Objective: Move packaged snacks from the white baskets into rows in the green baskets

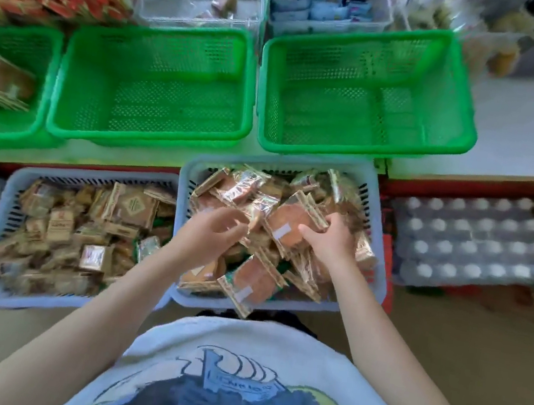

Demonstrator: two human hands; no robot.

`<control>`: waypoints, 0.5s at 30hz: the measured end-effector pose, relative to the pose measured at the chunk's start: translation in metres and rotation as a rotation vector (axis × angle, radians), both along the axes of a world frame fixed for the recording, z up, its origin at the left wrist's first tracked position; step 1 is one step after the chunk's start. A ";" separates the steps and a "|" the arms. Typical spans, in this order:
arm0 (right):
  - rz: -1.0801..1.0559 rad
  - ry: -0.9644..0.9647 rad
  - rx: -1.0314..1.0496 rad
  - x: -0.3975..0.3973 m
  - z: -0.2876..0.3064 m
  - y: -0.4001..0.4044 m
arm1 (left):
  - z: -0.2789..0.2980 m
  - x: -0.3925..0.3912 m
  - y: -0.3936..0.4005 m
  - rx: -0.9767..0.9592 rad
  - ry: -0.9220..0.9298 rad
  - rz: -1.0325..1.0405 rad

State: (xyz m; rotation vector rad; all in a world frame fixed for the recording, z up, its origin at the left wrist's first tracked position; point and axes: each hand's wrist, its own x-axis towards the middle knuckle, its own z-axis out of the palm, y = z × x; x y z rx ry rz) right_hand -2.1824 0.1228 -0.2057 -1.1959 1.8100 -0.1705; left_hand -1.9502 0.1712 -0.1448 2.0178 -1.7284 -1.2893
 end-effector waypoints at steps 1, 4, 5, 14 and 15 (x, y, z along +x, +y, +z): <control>-0.014 -0.053 0.001 0.002 0.003 0.001 | 0.002 -0.001 -0.001 -0.008 -0.011 0.003; -0.050 -0.185 -0.019 -0.001 0.007 0.004 | 0.005 -0.006 -0.004 -0.033 -0.060 -0.007; -0.050 -0.208 -0.049 -0.004 0.011 0.006 | 0.005 -0.009 -0.005 -0.037 -0.071 -0.008; 0.058 -0.623 -0.074 -0.049 0.041 -0.005 | 0.005 -0.059 -0.017 -0.025 0.225 0.073; 0.094 -0.698 -0.052 -0.046 0.045 -0.006 | 0.006 -0.062 -0.018 0.029 0.299 0.120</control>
